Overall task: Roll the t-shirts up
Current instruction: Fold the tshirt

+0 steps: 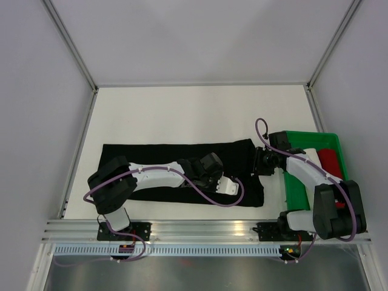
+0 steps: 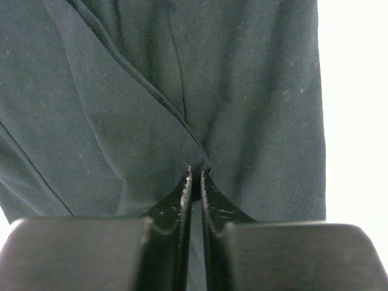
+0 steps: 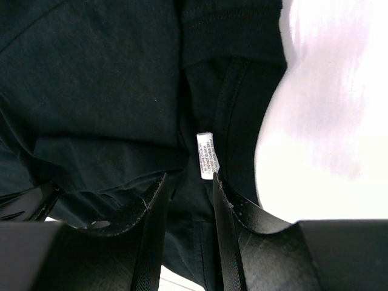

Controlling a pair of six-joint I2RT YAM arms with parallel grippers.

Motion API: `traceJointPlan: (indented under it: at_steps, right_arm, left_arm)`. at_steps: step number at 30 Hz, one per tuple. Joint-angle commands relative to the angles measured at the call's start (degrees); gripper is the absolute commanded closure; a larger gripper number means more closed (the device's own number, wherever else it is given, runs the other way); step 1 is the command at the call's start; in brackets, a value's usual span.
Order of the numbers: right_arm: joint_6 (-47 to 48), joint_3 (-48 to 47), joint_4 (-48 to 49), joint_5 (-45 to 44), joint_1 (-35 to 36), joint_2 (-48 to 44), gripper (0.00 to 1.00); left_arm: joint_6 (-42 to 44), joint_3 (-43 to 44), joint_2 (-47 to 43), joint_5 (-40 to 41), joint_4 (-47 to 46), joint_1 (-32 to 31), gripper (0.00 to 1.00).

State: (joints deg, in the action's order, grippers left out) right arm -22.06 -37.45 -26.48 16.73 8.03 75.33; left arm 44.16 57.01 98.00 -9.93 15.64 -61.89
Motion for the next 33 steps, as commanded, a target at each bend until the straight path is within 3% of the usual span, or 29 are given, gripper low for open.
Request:
traceJointPlan:
  at_steps: [1,3,9,13,17,23,33]
  right_arm:
    - [0.79,0.19,2.48,1.46,0.05,-0.09,0.58]
    - [0.97,0.27,3.01,1.46,-0.03,-0.10,0.58]
    - [0.88,-2.88,-0.49,2.60,-0.03,-2.90,0.65]
    - [1.15,-5.26,-4.37,2.78,0.05,-8.26,0.65]
    - [0.01,-3.69,-3.24,5.42,0.40,-7.48,0.64]
    - [-4.30,-2.10,0.90,3.67,6.37,-4.41,0.64]
    - [-7.73,-0.87,-4.63,-1.88,11.65,-7.83,0.59]
  left_arm:
    - [-0.21,1.87,-0.35,0.62,-1.49,-0.25,0.92]
    - [-0.92,1.70,-1.13,0.53,-1.23,-0.16,0.98]
    - [-1.27,-0.58,-6.14,-0.26,0.44,0.27,0.98]
    - [-0.75,-2.69,-10.10,-3.41,2.99,0.71,0.98]
    - [1.27,-4.98,-12.47,-5.01,4.92,1.24,0.98]
    - [2.77,-6.12,-11.60,-5.62,7.21,2.65,0.98]
    - [4.71,-6.12,-13.36,-10.19,10.38,5.90,0.98]
